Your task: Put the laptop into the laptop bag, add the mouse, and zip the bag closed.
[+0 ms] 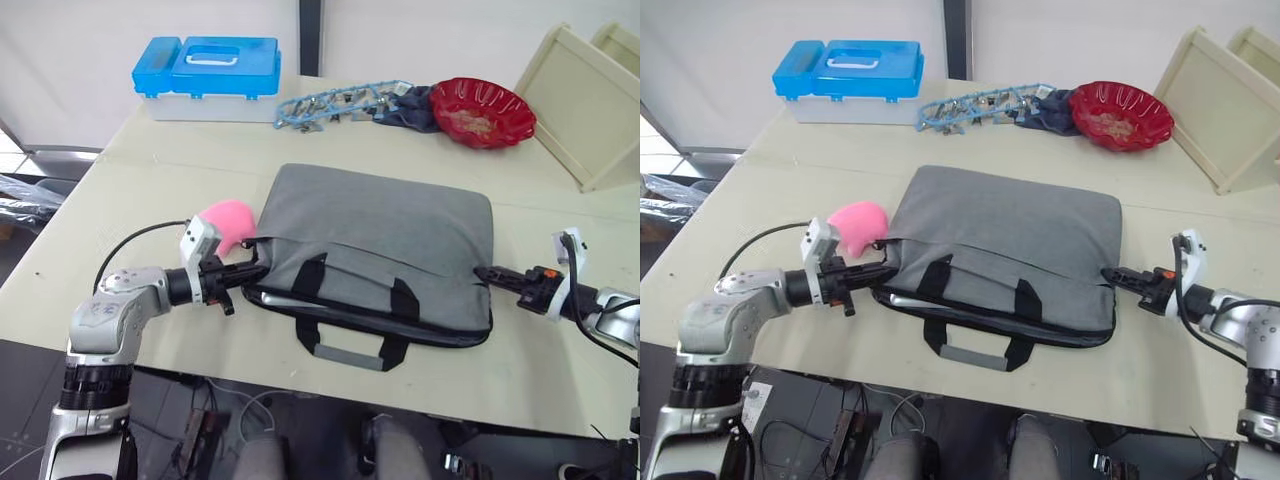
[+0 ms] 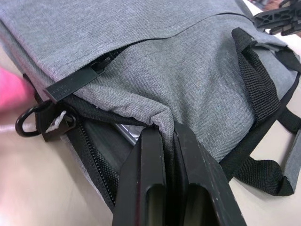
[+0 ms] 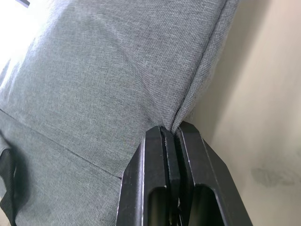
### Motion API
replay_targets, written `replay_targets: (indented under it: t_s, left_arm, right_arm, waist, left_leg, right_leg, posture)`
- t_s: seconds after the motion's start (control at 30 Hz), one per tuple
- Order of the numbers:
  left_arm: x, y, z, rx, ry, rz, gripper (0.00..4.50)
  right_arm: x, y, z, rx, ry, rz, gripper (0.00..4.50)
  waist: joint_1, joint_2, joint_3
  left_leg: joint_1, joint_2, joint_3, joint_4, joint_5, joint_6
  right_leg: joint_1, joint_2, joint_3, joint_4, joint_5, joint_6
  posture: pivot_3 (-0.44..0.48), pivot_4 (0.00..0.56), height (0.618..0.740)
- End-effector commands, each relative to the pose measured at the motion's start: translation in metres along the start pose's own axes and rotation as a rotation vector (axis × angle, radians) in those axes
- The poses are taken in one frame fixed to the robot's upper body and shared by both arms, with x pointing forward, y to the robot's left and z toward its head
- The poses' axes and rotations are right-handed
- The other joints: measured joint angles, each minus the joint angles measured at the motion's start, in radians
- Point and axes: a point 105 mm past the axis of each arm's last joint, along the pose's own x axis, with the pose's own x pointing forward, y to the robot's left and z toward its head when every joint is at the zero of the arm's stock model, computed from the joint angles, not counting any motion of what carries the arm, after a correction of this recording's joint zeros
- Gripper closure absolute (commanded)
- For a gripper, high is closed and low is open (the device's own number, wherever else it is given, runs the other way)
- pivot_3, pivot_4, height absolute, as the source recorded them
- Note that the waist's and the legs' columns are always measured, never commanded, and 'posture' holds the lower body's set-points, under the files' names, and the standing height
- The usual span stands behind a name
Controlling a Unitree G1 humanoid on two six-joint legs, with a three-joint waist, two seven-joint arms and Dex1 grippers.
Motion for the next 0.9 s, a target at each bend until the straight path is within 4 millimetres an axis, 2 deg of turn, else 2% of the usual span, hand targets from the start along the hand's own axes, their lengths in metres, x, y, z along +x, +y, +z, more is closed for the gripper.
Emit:
replay_targets:
  t_s: [0.03, 0.43, 0.47, 0.5, 0.53, 0.57, 0.67, 0.7, 0.73, 0.8, 0.83, 0.9]
  left_arm:
    - [0.003, -0.009, -0.004, -0.018, 0.004, -0.003, 4.5]
    - [0.001, -0.002, -0.011, -0.016, 0.022, 0.027, 4.5]
    - [0.0, -0.003, -0.011, -0.018, 0.022, 0.022, 4.5]
    - [-0.001, -0.003, -0.011, -0.014, 0.022, 0.016, 4.5]
    - [-0.002, -0.003, -0.011, -0.011, 0.021, 0.011, 3.74]
    - [-0.004, -0.003, -0.011, -0.013, 0.017, 0.011, 3.53]
    - [-0.017, 0.0, -0.008, -0.01, 0.014, 0.028, 2.16]
    - [-0.024, 0.003, -0.006, -0.014, 0.004, 0.049, 1.71]
    - [-0.033, 0.007, -0.002, -0.014, -0.012, 0.081, 1.06]
    - [-0.058, 0.009, 0.005, -0.004, -0.054, 0.131, 0.2]
    - [-0.076, 0.011, 0.011, 0.017, -0.081, 0.171, 0.03]
    - [-0.1, 0.02, 0.019, 0.07, -0.111, 0.264, 0.03]
  right_arm:
    - [0.002, 0.01, 0.009, -0.03, -0.021, 0.052, 4.44]
    - [-0.009, 0.011, -0.005, -0.015, 0.018, 0.064, 4.44]
    - [-0.009, 0.01, -0.006, -0.018, 0.018, 0.061, 3.7]
    - [-0.008, 0.011, -0.005, -0.023, 0.007, 0.073, 3.45]
    - [-0.008, 0.012, -0.005, -0.026, -0.001, 0.083, 3.02]
    - [-0.007, 0.007, -0.001, -0.046, -0.024, 0.047, 2.63]
    - [-0.012, 0.004, 0.006, -0.097, -0.037, 0.023, 1.14]
    - [-0.016, 0.002, 0.01, -0.111, -0.049, 0.011, 0.76]
    - [-0.022, -0.002, 0.015, -0.133, -0.061, -0.01, 0.08]
    - [-0.04, -0.012, 0.029, -0.218, -0.072, -0.06, 0.0]
    - [-0.05, -0.018, 0.035, -0.287, -0.057, -0.095, 0.0]
    - [-0.063, -0.023, 0.04, -0.409, -0.009, -0.132, 0.0]
  waist:
    - [0.002, 0.0, 0.0]
    - [0.003, 0.001, -0.001]
    - [0.003, 0.001, -0.001]
    - [0.002, 0.001, -0.001]
    - [0.001, 0.001, -0.001]
    - [0.0, 0.001, -0.001]
    - [0.002, 0.002, -0.001]
    - [0.002, 0.001, -0.001]
    - [0.002, 0.002, -0.001]
    - [0.002, 0.002, -0.001]
    - [0.002, 0.002, -0.001]
    - [0.002, 0.002, 0.0]
  left_leg:
    - [0.0, 0.0, 0.0, -0.001, 0.0, 0.0]
    - [0.0, 0.0, 0.0, 0.0, 0.0, 0.0]
    - [0.0, 0.0, 0.0, 0.0, 0.0, 0.0]
    - [0.0, 0.0, 0.0, 0.0, 0.0, 0.0]
    - [0.0, 0.0, 0.0, 0.0, 0.0, 0.0]
    - [0.0, 0.0, 0.0, 0.0, 0.0, 0.0]
    - [0.0, 0.0, 0.0, 0.0, 0.0, 0.0]
    - [0.0, 0.0, 0.0, 0.0, 0.0, 0.0]
    - [0.0, 0.0, 0.0, 0.0, 0.0, 0.0]
    - [0.0, 0.0, 0.0, 0.0, 0.0, 0.0]
    - [0.0, 0.0, 0.0, 0.0, 0.0, 0.0]
    - [0.0, 0.0, 0.0, 0.0, 0.0, 0.0]
  right_leg:
    - [0.0, 0.0, 0.0, 0.0, 0.0, 0.0]
    - [0.0, 0.0, 0.0, 0.0, 0.0, 0.0]
    - [0.0, 0.0, 0.0, 0.0, 0.0, 0.0]
    - [0.0, 0.0, 0.0, 0.001, 0.0, 0.0]
    - [0.0, 0.0, 0.0, 0.0, 0.0, 0.0]
    - [0.0, 0.0, 0.0, 0.0, 0.0, 0.0]
    - [0.0, 0.0, 0.0, 0.0, 0.0, 0.0]
    - [0.0, 0.0, 0.0, 0.0, 0.0, 0.0]
    - [0.0, 0.0, 0.0, 0.0, 0.0, 0.0]
    - [0.0, 0.0, 0.0, 0.0, 0.0, 0.0]
    - [0.0, 0.0, 0.0, 0.0, 0.0, 0.0]
    - [0.0, 0.0, 0.0, -0.001, 0.0, 0.0]
  posture:
    - [0.0, 0.15, 0.74]
    - [0.0, 0.15, 0.74]
    - [0.0, 0.15, 0.74]
    - [0.0, 0.15, 0.74]
    - [0.0, 0.15, 0.74]
    - [0.0, 0.15, 0.74]
    - [0.0, 0.15, 0.74]
    - [0.0, 0.15, 0.74]
    - [0.0, 0.15, 0.74]
    - [0.0, 0.15, 0.74]
    - [0.0, 0.15, 0.74]
    - [0.0, 0.15, 0.74]
